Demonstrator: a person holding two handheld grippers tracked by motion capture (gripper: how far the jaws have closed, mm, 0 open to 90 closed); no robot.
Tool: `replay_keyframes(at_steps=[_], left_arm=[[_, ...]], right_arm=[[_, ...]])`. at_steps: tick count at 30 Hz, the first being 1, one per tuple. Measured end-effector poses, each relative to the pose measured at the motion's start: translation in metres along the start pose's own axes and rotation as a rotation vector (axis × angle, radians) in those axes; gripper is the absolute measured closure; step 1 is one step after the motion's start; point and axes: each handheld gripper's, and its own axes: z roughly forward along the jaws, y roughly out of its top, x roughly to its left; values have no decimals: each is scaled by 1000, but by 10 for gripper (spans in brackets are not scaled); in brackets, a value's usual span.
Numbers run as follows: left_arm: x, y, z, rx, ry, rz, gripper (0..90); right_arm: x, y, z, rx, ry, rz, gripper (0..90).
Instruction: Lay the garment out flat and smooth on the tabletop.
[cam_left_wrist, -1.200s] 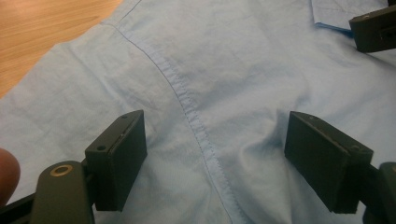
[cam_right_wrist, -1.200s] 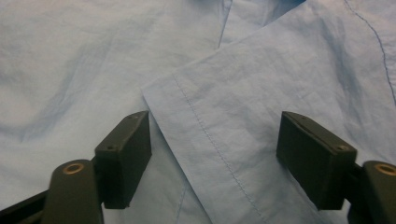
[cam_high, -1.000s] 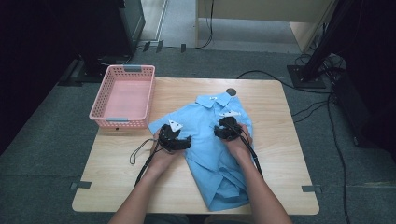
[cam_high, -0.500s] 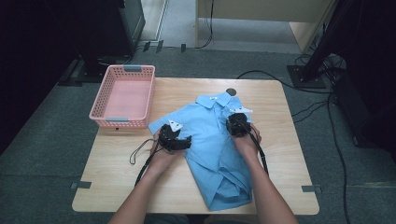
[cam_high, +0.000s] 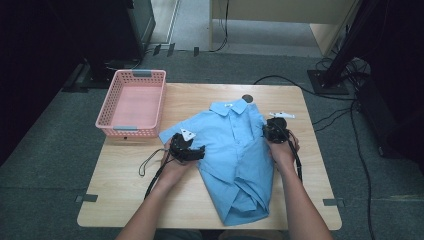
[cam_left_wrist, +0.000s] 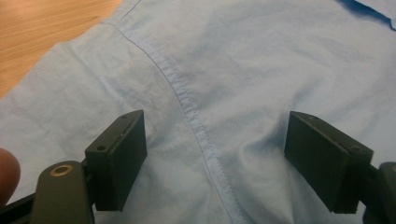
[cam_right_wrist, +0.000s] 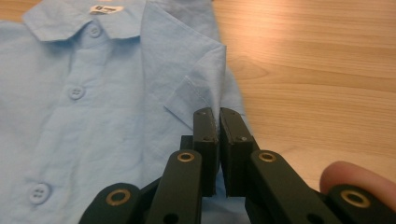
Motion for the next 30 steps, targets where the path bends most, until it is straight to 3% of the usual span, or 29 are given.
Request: replay_keyframes(at_steps=[20,30], left_arm=[[0,0,0,1,1,0,216],[0,0,0,1,1,0,216]], right_arm=[[-73,-10,-10,-4,-78,124,872],[-98,-19,-13,4,-98,149,872]])
